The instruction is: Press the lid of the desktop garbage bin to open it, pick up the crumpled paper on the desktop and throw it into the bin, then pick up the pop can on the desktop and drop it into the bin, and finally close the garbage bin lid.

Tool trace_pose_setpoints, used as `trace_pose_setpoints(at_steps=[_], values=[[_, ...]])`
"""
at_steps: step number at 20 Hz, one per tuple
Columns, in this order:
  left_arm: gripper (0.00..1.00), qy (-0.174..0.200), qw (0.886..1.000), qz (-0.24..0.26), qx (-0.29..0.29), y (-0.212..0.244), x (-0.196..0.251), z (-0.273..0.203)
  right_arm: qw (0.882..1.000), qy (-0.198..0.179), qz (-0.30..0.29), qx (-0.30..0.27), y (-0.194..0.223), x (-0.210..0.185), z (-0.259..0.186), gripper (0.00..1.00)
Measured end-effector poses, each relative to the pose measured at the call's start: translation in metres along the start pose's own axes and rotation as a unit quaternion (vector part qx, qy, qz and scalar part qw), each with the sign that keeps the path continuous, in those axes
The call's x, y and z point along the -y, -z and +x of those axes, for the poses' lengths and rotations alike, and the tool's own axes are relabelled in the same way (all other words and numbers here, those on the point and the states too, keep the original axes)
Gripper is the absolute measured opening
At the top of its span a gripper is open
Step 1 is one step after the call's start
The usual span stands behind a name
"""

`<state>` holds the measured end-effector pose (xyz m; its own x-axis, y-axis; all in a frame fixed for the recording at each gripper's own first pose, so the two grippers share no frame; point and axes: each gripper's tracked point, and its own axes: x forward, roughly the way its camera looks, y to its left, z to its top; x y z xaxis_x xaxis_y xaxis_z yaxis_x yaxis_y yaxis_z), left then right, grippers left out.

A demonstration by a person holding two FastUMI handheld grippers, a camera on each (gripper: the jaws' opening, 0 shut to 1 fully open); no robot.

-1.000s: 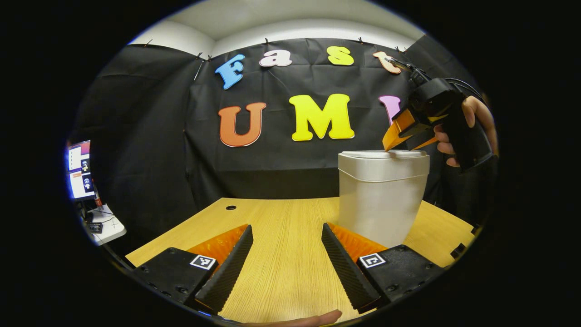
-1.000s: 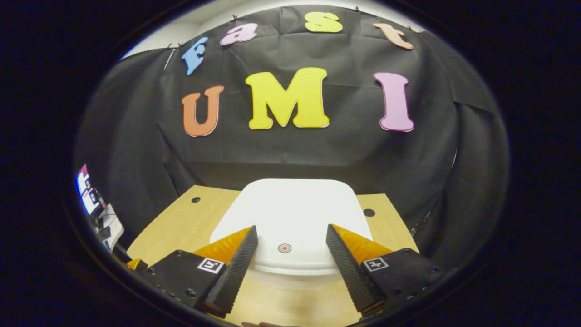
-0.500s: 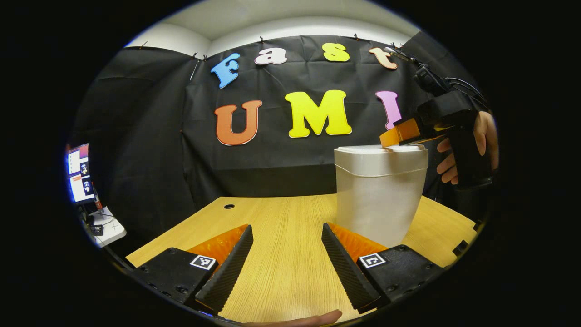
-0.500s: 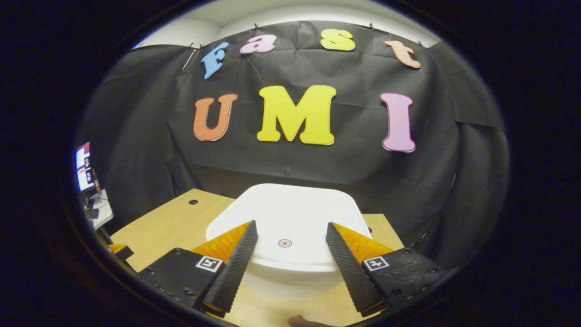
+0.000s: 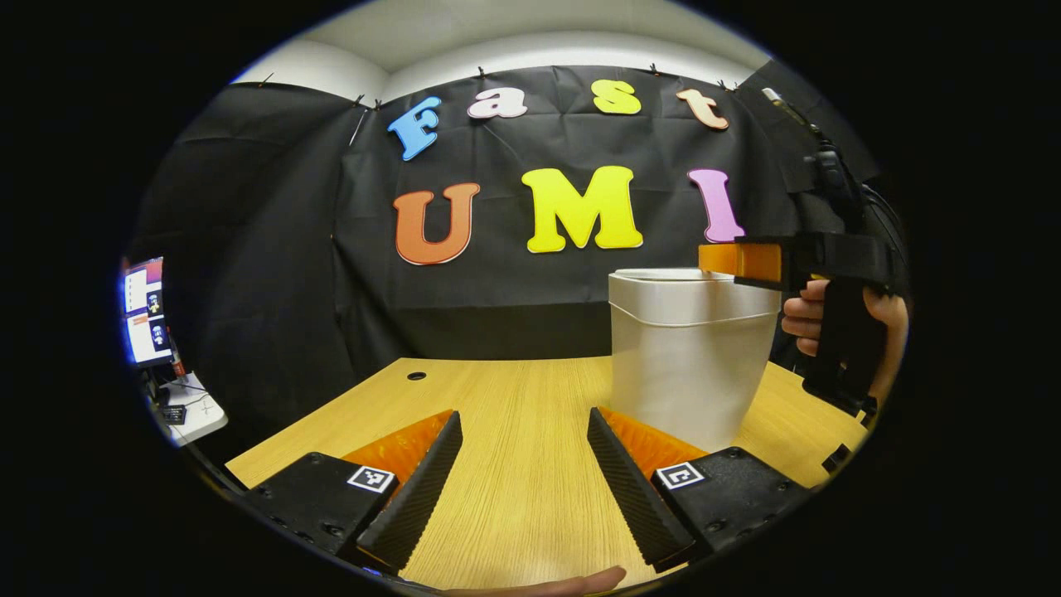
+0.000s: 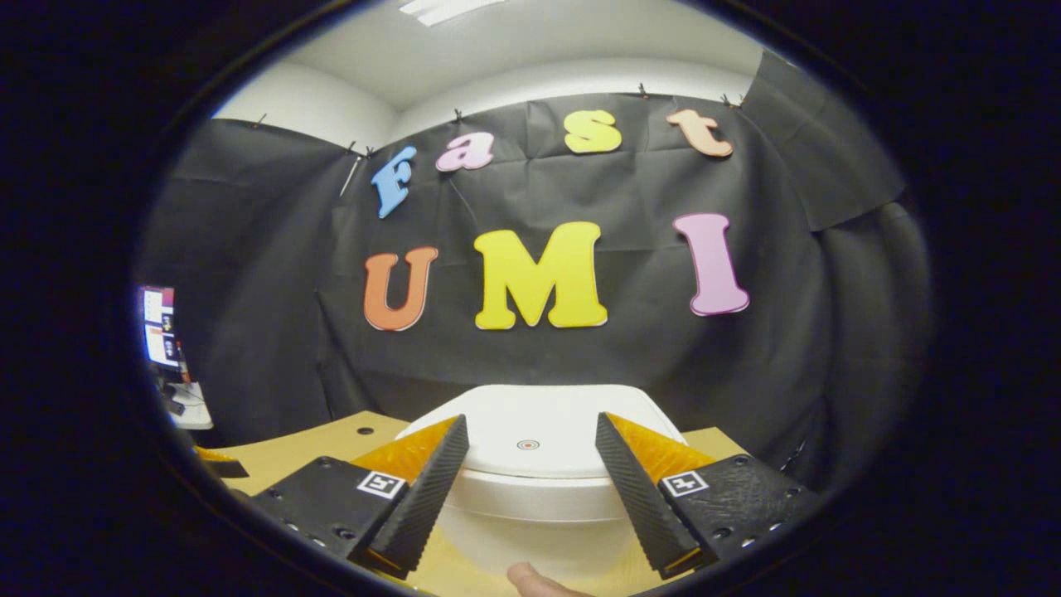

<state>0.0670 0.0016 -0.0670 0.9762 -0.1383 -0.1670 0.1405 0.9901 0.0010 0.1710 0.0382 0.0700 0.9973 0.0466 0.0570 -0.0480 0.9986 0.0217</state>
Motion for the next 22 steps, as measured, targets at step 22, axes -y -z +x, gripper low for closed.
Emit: trace_pose_setpoints(at_steps=[22], values=[[0.98,-0.012,1.0,0.0,-0.014,0.012,-0.006,0.012,0.999,0.027,-0.04,0.003,-0.019,0.011,-0.019,0.95]])
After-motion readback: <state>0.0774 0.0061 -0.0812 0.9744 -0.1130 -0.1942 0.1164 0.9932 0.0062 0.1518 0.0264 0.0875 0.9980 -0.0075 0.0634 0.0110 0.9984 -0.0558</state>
